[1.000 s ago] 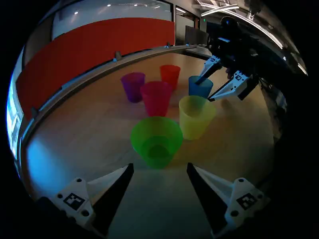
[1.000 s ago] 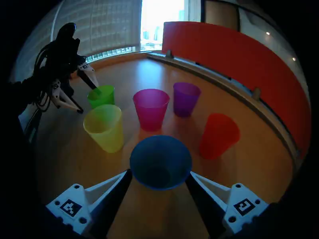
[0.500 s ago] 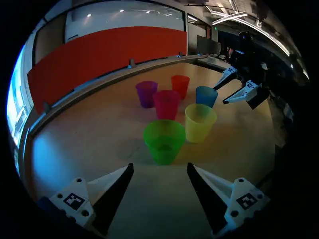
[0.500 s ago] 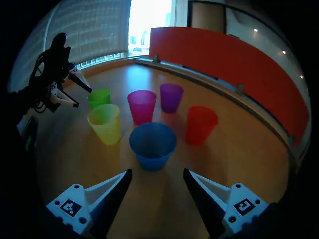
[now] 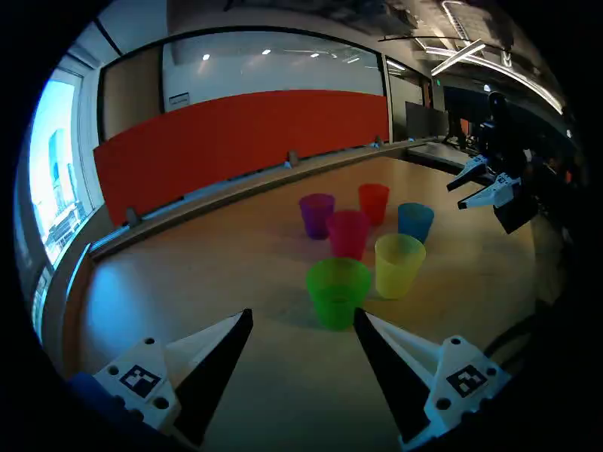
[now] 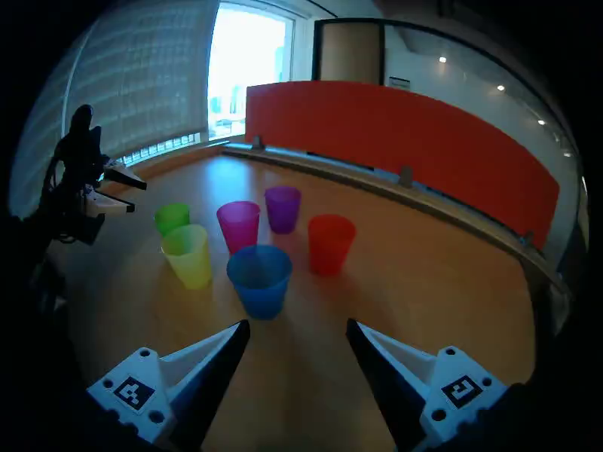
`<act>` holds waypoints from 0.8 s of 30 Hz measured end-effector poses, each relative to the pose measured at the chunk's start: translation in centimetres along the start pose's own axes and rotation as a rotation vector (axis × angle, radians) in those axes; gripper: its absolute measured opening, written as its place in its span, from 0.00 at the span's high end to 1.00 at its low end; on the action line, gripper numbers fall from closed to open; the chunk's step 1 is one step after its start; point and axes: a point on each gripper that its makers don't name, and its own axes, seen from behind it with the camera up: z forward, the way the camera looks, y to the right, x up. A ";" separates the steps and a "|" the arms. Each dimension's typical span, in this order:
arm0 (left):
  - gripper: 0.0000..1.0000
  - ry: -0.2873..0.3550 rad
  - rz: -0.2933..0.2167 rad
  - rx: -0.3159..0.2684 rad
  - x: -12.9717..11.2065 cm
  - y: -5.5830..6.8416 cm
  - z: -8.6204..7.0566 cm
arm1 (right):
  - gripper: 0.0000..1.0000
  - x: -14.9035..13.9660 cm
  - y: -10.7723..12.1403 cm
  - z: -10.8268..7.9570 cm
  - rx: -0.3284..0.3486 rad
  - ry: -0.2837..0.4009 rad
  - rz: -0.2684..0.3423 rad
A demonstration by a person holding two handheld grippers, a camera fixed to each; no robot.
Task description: Pour water
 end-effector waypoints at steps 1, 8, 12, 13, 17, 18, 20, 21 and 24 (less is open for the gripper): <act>0.00 0.009 0.000 0.011 0.1 -0.1 -0.1 | 0.01 0.2 0.1 -0.2 -0.009 0.008 0.003; 0.00 0.092 -0.037 0.093 1.3 -1.1 -1.1 | 0.01 1.5 1.0 -1.4 -0.084 0.071 0.019; 0.00 0.145 -0.077 0.150 2.3 -2.2 -1.8 | 0.01 2.6 1.7 -1.7 -0.141 0.125 0.041; 0.00 0.164 -0.083 0.168 2.6 -2.6 -2.0 | 0.01 2.9 1.9 -1.8 -0.155 0.145 0.052; 0.00 0.226 -0.106 0.228 3.6 -3.6 -2.7 | 0.01 4.0 2.5 -2.3 -0.207 0.215 0.095; 0.00 0.238 -0.112 0.242 3.8 -3.8 -2.8 | 0.01 4.3 2.6 -2.5 -0.219 0.231 0.106; 0.01 0.260 -0.128 0.272 4.2 -4.1 -3.1 | 0.01 4.8 3.0 -2.8 -0.249 0.263 0.124; 0.01 0.270 -0.135 0.287 4.3 -4.3 -3.3 | 0.01 5.1 3.1 -2.9 -0.263 0.278 0.133; 0.00 0.308 -0.172 0.344 4.7 -5.0 -4.0 | 0.01 5.9 4.0 -3.6 -0.318 0.326 0.156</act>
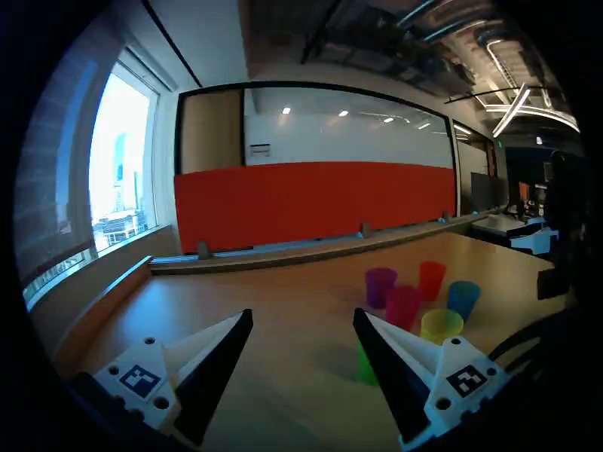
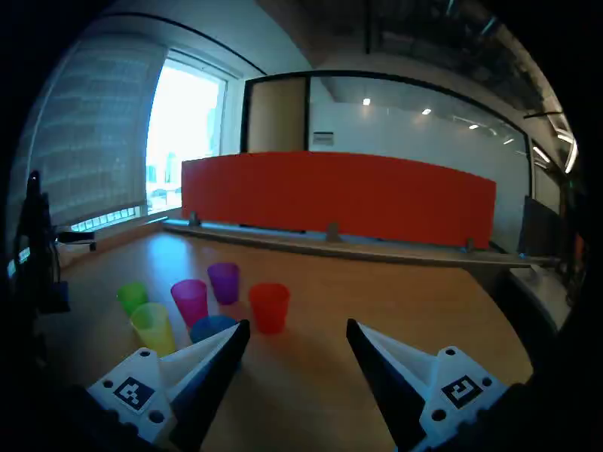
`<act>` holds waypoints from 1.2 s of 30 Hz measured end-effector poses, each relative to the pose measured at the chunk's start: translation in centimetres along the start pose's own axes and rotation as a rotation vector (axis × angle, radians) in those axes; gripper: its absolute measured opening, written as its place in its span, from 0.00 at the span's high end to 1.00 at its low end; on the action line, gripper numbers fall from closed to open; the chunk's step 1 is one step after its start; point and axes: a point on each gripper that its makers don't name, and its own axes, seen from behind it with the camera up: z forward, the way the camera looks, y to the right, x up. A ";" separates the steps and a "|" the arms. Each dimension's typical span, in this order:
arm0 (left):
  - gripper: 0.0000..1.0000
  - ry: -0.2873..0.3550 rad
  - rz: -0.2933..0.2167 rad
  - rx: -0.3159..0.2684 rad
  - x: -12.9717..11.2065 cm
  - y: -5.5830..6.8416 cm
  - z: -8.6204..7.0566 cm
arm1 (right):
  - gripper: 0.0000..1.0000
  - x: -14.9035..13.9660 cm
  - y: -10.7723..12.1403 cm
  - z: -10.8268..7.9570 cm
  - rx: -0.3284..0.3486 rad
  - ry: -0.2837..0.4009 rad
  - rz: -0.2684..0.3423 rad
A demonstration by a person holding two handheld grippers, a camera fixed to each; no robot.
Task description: Pour water
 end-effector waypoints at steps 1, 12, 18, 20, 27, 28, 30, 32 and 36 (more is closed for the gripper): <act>0.00 0.010 -0.017 0.016 0.1 -0.1 -0.1 | 0.01 0.4 0.3 -0.2 -0.021 0.016 0.007; 0.00 0.080 -0.088 0.116 0.8 -1.1 -1.2 | 0.01 3.5 3.2 -1.7 -0.202 0.173 0.078; 0.01 0.119 -0.064 0.152 2.0 -1.2 -1.6 | 0.01 2.9 3.5 -1.7 -0.238 0.168 0.052; 0.01 0.132 -0.061 0.163 2.2 -1.2 -1.7 | 0.01 3.2 3.6 -1.7 -0.249 0.173 0.044; 0.01 0.145 -0.042 0.208 1.6 -1.2 -1.9 | 0.01 2.9 3.5 -1.5 -0.254 0.173 0.063; 0.01 0.147 -0.042 0.214 1.5 -1.2 -1.8 | 0.01 2.6 3.4 -1.3 -0.250 0.165 0.065; 0.01 0.151 -0.042 0.223 1.2 -1.1 -1.7 | 0.01 2.2 3.2 -1.1 -0.243 0.152 0.069; 0.01 0.156 -0.050 0.228 1.1 -1.0 -1.6 | 0.01 2.0 3.2 -1.0 -0.248 0.142 0.065; 0.01 0.160 -0.066 0.224 0.4 -0.6 -1.2 | 0.01 1.9 3.4 -0.8 -0.268 0.132 0.056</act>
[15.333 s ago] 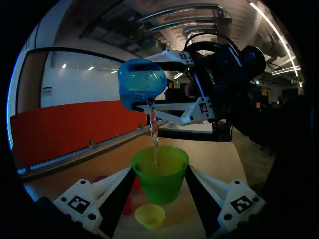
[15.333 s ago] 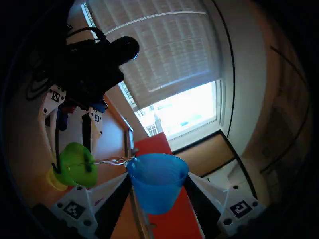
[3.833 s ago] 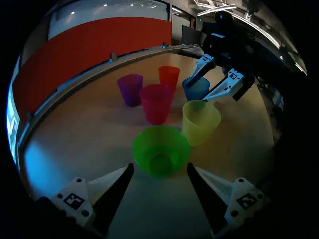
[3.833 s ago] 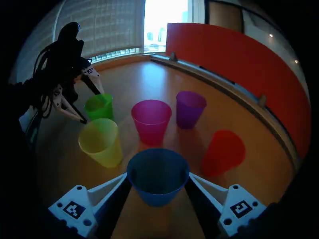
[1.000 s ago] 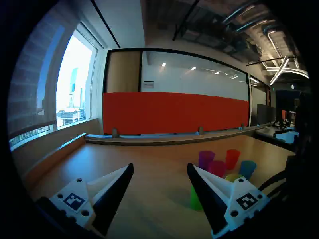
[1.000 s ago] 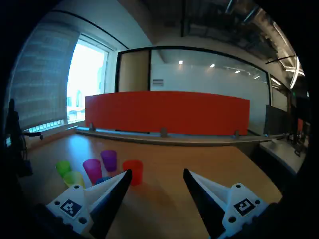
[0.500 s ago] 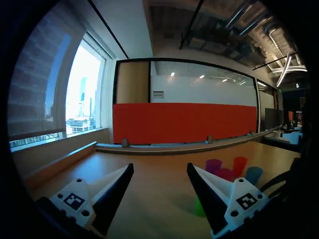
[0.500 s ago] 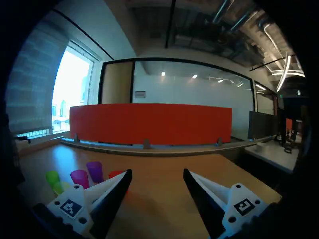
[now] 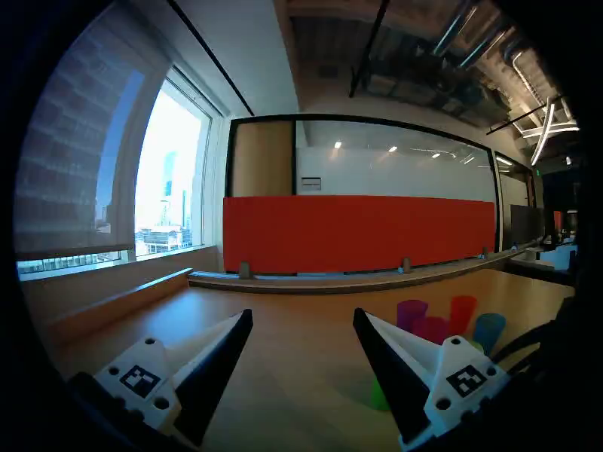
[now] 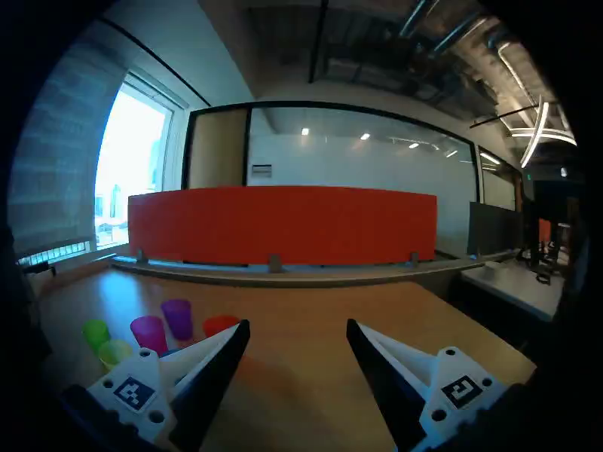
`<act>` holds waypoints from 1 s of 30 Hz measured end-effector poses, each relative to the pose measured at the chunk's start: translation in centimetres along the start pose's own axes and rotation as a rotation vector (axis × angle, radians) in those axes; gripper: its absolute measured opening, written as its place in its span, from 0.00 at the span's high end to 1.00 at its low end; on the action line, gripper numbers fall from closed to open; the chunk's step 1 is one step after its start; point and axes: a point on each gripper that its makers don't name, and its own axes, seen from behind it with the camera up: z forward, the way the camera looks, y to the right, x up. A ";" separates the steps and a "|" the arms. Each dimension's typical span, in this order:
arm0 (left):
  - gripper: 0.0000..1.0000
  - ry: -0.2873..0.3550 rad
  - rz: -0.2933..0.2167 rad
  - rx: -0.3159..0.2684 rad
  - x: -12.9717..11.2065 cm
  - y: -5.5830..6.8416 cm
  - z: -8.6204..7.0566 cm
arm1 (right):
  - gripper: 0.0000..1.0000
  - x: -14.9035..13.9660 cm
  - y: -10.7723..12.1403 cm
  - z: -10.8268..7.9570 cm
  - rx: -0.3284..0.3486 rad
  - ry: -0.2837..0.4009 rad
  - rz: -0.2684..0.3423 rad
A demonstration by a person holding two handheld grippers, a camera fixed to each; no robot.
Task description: Pour water
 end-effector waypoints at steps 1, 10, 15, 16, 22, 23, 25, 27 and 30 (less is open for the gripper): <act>0.01 -0.001 0.000 -0.001 -0.2 0.0 0.1 | 0.01 0.1 0.0 0.0 -0.003 0.000 -0.003; 0.01 0.007 0.007 0.037 -2.2 -1.0 1.2 | 0.01 0.2 -0.2 0.0 -0.019 -0.009 -0.010; 0.00 0.011 -0.025 0.042 -3.0 -1.6 1.8 | 0.01 0.2 0.0 0.0 -0.029 -0.015 -0.024; 0.01 0.013 -0.026 0.040 -3.0 -1.6 1.8 | 0.01 0.2 0.0 0.0 -0.031 -0.017 -0.029; 0.01 0.014 -0.011 0.042 -3.4 -1.7 2.1 | 0.01 0.1 0.2 0.0 -0.041 -0.022 -0.042; 0.01 0.013 -0.008 0.043 -3.5 -1.7 2.2 | 0.01 0.1 0.2 0.0 -0.041 -0.022 -0.042; 0.01 0.012 -0.006 0.043 -3.7 -1.7 2.3 | 0.01 0.2 0.3 0.0 -0.041 -0.022 -0.042; 0.01 0.010 -0.007 0.042 -3.9 -1.6 2.3 | 0.01 0.3 0.3 0.0 -0.043 -0.023 -0.042; 0.01 0.007 -0.010 0.038 -4.2 -1.6 2.4 | 0.01 0.5 0.4 -0.1 -0.045 -0.021 -0.045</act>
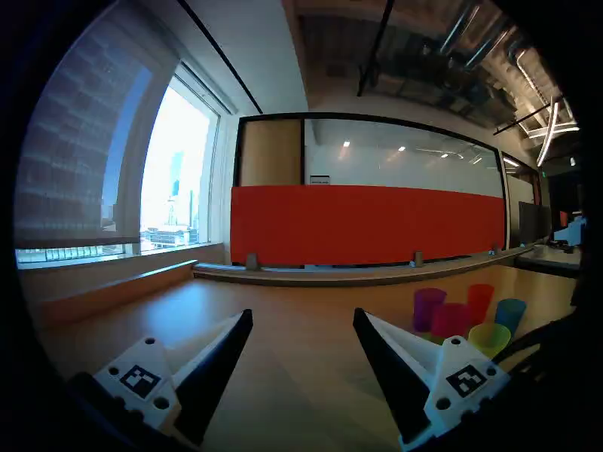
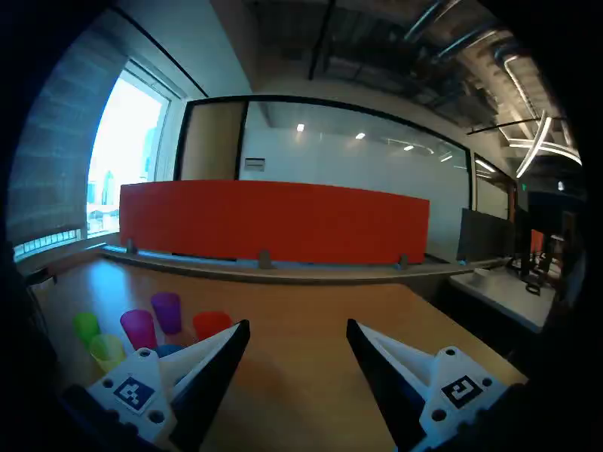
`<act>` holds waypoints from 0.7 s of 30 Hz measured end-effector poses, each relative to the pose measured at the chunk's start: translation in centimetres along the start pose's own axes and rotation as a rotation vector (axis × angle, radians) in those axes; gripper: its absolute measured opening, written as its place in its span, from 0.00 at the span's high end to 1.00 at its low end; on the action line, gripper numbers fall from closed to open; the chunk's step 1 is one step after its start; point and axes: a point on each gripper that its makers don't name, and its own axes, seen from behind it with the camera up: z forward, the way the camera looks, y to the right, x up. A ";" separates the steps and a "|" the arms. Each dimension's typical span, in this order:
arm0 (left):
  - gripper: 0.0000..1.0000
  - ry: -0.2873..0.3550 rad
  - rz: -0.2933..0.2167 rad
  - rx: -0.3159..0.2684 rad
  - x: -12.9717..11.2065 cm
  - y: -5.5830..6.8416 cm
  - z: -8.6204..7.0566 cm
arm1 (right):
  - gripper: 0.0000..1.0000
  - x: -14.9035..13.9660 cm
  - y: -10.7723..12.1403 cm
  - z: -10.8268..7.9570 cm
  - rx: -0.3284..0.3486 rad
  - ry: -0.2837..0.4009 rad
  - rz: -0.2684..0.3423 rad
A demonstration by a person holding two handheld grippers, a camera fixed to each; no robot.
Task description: Pour water
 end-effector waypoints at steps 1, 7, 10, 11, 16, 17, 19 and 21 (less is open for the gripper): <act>0.01 -0.001 -0.001 0.000 -0.1 0.0 0.0 | 0.01 0.0 0.0 0.0 -0.001 0.001 0.000; 0.01 -0.010 0.000 0.002 -0.6 -0.2 0.1 | 0.01 0.0 0.1 -0.1 -0.003 0.001 0.000; 0.01 -0.014 0.009 0.002 -0.7 -0.2 0.1 | 0.01 0.0 0.2 -0.1 -0.004 0.001 0.002; 0.01 -0.015 0.012 0.002 -0.7 -0.1 0.1 | 0.01 0.0 0.2 -0.1 -0.003 0.001 0.003; 0.01 -0.027 0.014 -0.003 -1.0 0.0 0.2 | 0.01 0.0 0.1 -0.1 -0.002 0.002 0.003; 0.01 -0.028 0.015 -0.002 -1.1 0.0 0.2 | 0.01 0.0 0.1 -0.2 -0.002 0.002 0.003; 0.00 -0.030 0.016 -0.002 -1.1 0.0 0.2 | 0.01 0.1 0.0 -0.2 -0.001 0.003 0.006; 0.01 -0.031 0.016 -0.003 -1.0 0.0 0.3 | 0.01 0.1 0.0 -0.2 0.002 0.004 0.011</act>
